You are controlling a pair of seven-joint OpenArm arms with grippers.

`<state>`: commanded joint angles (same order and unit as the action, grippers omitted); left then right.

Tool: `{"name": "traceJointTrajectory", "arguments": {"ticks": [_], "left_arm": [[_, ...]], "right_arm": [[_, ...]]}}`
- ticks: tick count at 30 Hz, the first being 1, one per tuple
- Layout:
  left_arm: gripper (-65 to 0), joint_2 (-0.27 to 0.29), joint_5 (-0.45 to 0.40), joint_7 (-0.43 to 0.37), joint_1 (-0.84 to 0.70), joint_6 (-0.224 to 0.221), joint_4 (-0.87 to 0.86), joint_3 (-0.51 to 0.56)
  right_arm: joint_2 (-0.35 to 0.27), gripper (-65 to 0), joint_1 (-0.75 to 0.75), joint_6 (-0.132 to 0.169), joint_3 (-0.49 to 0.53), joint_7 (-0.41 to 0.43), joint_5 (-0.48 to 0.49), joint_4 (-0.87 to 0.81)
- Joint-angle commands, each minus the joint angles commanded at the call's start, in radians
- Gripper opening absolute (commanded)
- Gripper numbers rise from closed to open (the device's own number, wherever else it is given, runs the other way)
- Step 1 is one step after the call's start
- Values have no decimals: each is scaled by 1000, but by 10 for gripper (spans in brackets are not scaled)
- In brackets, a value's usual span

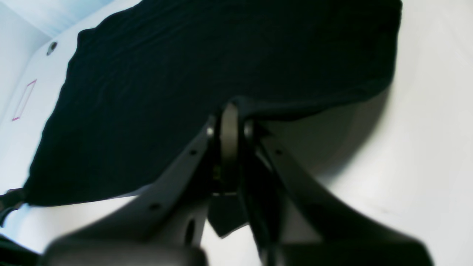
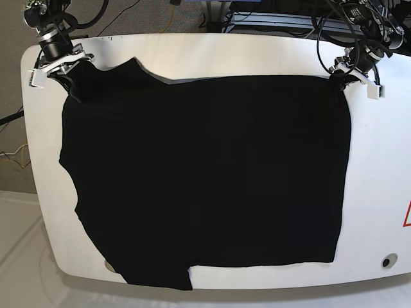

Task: Fold the T-shirt properly
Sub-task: 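Lift the shoulder corners slightly with both grippers, stretching the collar edge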

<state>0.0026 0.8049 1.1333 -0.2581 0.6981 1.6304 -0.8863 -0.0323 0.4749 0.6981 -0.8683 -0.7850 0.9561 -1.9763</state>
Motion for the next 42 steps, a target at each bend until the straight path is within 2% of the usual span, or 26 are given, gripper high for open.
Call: {"name": "traceJointTrajectory", "arguments": {"ticks": [12,24,25,26,28,32,34,36,42], "left_arm": [[-650,-1,-4,26,2,0,61,-10],[-650,4,0,32,43,0,36,-30],[-625,5,-5,32,42,0,32,-34],[-571,5,-11,32,41,0,29,-38],[-519,7,-13,30,40,0,26,-45],[-453,9,-12,22,39,0,26,-60],[-456,11,-12,21,39,0,28,-70],[-489,9,-14,27,32,0,15,-81],[-484,5,-10,32,32,0,10,-83]], "right_arm": [[-3,-650,-11,0,-3,-18,6,2],[2,-650,-41,0,0,-40,17,0],[1,-650,-51,0,6,-37,12,2],[0,-650,-60,0,12,-34,7,5],[0,-650,-62,0,17,-33,6,7],[1,-650,-61,0,31,-31,5,6],[1,-650,-61,0,41,-28,2,6],[0,-650,-58,0,37,-26,-1,-2],[-1,-648,-63,0,34,-23,-2,-3]]}}
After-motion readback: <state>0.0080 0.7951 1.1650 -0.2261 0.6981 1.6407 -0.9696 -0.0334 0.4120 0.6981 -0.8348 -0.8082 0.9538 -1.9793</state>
